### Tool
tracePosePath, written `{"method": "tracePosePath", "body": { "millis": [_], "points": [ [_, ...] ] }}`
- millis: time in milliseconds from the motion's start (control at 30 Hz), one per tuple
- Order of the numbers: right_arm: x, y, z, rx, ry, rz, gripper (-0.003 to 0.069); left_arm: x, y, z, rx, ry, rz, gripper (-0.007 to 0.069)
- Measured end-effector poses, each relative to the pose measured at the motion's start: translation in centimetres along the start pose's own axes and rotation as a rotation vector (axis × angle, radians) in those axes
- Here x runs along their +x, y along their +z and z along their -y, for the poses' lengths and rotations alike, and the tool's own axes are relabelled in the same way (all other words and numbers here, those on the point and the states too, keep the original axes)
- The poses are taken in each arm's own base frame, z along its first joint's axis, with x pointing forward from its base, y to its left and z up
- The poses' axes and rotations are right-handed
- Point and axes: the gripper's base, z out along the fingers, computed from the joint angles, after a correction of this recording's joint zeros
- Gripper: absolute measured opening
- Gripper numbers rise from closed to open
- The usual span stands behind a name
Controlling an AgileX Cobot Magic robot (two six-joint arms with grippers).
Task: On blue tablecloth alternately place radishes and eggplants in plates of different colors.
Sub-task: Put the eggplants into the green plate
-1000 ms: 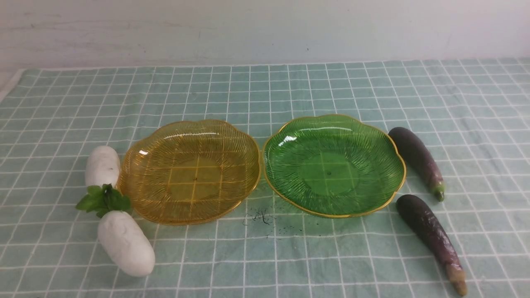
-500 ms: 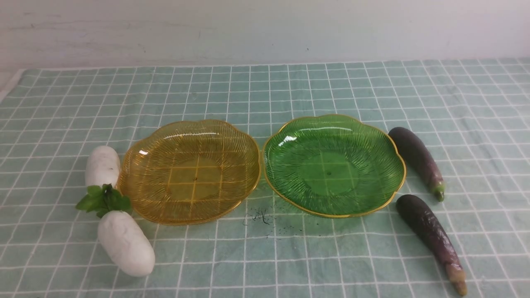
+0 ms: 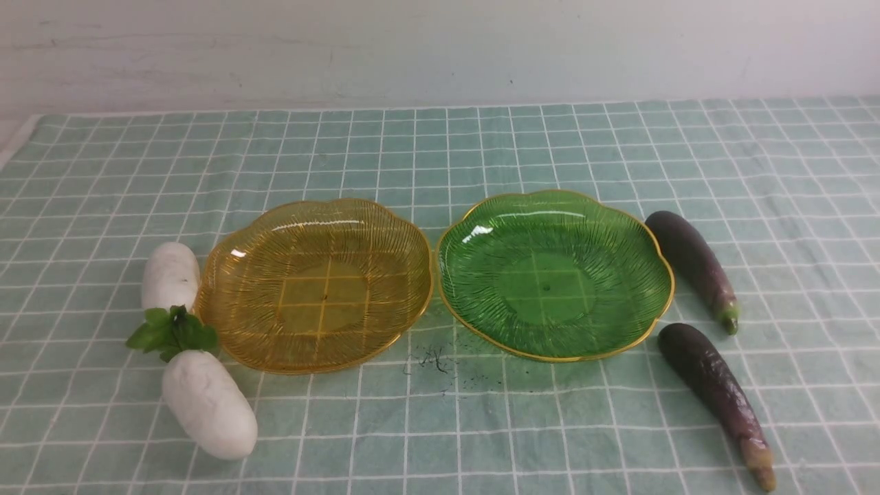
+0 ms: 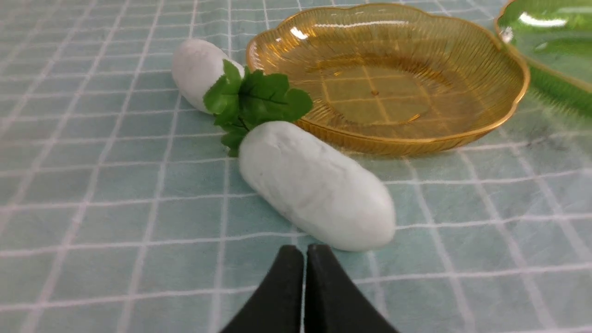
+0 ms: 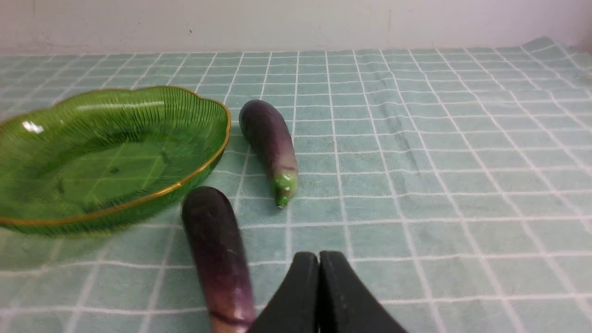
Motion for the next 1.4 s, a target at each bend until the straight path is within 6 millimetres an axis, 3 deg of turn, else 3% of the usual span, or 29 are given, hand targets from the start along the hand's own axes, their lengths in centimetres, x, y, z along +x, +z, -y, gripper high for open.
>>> {"method": "tracePosePath", "body": {
  "millis": [33, 133, 300, 467, 633, 733, 900, 1000, 1167, 1200, 1300, 1400],
  "points": [
    [0.0, 0.0, -0.3, -0.036, 0.230, -0.006, -0.0015, 0.0, 0.0, 0.5, 0.054, -0.210, -0.008, -0.0007],
    [0.1, 0.0, -0.9, -0.092, 0.593, -0.029, -0.0015, -0.2, -0.1, 1.5, 0.165, -0.640, -0.030, -0.0007],
    [-0.1, -0.1, -1.2, -0.131, 0.792, -0.032, -0.0015, -0.7, -0.3, 2.2, 0.267, -0.950, -0.043, -0.0007],
    [-0.9, -0.2, -1.2, -0.143, 0.694, 0.010, -0.0015, -1.3, -0.4, 2.2, 0.288, -0.953, 0.009, -0.0007],
    [-6.4, -2.2, -2.2, -0.178, 0.358, 0.166, -0.0015, -4.5, -1.8, 3.2, 0.335, -0.775, 0.052, -0.0007],
    [-8.5, -1.7, -2.7, -0.139, 0.156, 0.064, -0.0015, -5.9, -1.4, 3.7, 0.300, -0.662, -0.044, -0.0007],
    [-8.9, 1.1, -2.7, -0.073, 0.015, -0.252, -0.0015, -6.6, 0.3, 4.1, 0.215, -0.520, -0.301, -0.0007],
    [-8.8, 4.5, -2.6, -0.035, -0.050, -0.530, -0.0015, -7.3, 2.2, 3.9, 0.122, -0.401, -0.500, -0.0007],
    [-9.0, 8.5, -3.0, -0.071, -0.081, -0.701, 0.0004, -8.0, 4.3, 3.5, 0.059, -0.312, -0.622, -0.0007],
    [-9.1, 9.8, -3.3, -0.101, -0.089, -0.749, 0.0028, -8.0, 4.8, 3.4, 0.051, -0.296, -0.644, -0.0003],
    [-9.0, 11.5, -3.6, -0.144, -0.103, -0.810, 0.0072, -7.8, 5.5, 3.3, 0.043, -0.279, -0.681, 0.0008],
    [-8.4, 14.7, -3.9, -0.210, -0.138, -0.909, 0.0194, -7.4, 6.1, 3.2, 0.040, -0.257, -0.721, 0.0050]
  ]
}}
